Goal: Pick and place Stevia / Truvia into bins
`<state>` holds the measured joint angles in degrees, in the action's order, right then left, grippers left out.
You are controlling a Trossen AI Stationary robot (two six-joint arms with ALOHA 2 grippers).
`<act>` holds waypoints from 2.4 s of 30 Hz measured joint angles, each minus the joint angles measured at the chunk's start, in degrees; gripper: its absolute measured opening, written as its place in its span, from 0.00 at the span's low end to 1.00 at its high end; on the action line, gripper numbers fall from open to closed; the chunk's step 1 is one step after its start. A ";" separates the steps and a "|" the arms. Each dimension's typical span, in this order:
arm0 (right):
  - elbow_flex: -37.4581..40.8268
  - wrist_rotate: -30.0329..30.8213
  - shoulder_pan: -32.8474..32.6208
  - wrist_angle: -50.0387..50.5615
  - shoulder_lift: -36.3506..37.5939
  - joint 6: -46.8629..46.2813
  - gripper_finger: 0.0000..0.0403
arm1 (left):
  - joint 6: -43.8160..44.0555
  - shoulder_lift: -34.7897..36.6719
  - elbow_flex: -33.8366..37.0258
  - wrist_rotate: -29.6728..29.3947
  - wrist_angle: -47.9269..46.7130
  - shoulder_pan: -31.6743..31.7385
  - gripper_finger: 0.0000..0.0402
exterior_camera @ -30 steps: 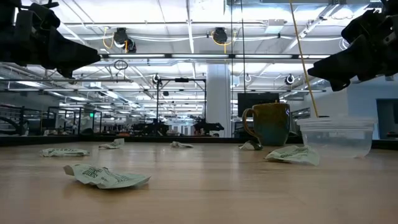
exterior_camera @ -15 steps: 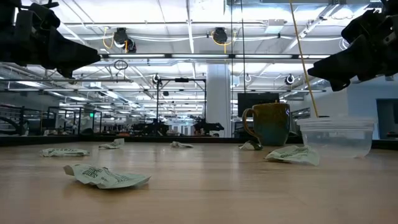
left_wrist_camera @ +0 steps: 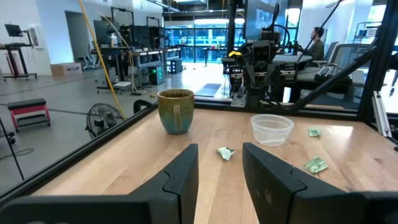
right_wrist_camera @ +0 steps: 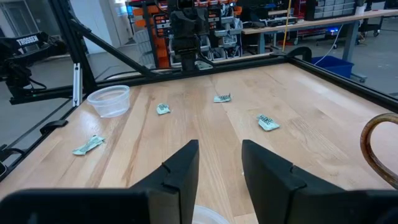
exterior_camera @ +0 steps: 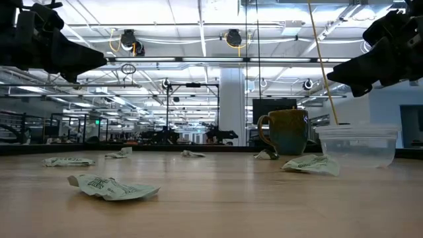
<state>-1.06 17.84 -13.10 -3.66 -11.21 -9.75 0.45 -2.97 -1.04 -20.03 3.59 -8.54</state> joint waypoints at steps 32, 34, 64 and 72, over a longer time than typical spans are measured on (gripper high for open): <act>0.00 0.95 -0.01 -15.27 -2.39 3.68 0.28 | 1.85 -0.01 0.02 0.00 1.27 0.00 0.32; -0.01 3.66 0.00 -15.35 -3.13 3.44 0.28 | 3.82 0.00 0.00 0.08 1.65 0.00 0.32; -36.40 -4.67 12.47 -3.40 -57.57 12.18 0.28 | 9.45 -0.13 0.00 -7.98 6.93 0.69 0.32; -47.91 -11.71 13.51 13.58 -72.42 11.72 0.28 | 10.42 -0.13 0.00 -8.23 6.58 0.68 0.32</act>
<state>-48.97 6.12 0.40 9.92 -83.63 1.97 10.86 -3.09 -1.04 -28.26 10.17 -7.86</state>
